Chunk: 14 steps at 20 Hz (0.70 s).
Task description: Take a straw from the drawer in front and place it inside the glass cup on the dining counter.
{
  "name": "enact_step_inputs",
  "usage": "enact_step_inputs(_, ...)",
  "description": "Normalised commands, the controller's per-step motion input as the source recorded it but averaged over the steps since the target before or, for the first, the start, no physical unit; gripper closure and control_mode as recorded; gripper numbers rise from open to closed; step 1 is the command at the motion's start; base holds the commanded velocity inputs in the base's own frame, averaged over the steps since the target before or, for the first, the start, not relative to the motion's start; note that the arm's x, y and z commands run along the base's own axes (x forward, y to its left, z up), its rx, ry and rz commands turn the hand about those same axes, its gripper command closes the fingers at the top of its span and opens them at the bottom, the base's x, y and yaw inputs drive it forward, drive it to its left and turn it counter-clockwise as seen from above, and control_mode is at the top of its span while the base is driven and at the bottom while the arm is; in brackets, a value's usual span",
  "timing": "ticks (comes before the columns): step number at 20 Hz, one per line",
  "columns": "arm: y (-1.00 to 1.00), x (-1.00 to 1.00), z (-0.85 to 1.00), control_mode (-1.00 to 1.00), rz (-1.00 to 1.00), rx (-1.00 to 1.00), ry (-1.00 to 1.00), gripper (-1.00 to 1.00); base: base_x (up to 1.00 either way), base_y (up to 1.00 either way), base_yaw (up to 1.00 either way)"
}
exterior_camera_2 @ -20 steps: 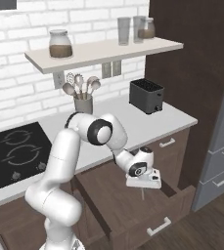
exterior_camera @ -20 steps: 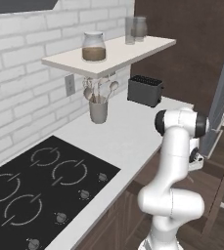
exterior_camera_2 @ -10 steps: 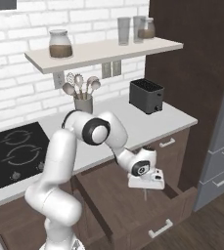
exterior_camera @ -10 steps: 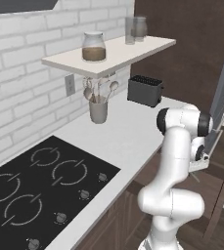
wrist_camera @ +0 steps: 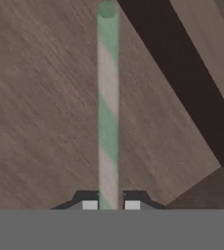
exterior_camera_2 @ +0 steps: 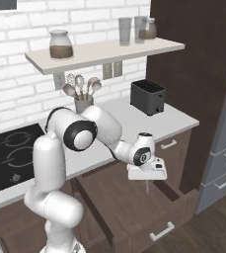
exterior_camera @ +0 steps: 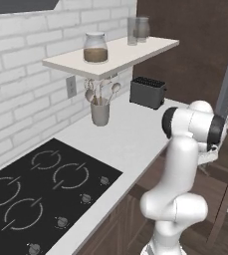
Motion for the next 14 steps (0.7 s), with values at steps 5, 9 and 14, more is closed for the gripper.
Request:
enact_step_inputs(5,0.01,-0.31,0.9,-1.0,0.0,0.0,-0.03,1.0,0.0,0.0,0.0)
enact_step_inputs(9,0.06,-0.14,0.89,-1.0,0.0,0.0,0.0,1.0,0.0,0.0,0.0)
enact_step_inputs(14,0.02,-0.04,0.59,-1.0,0.0,0.0,0.02,1.0,0.0,0.0,0.0)
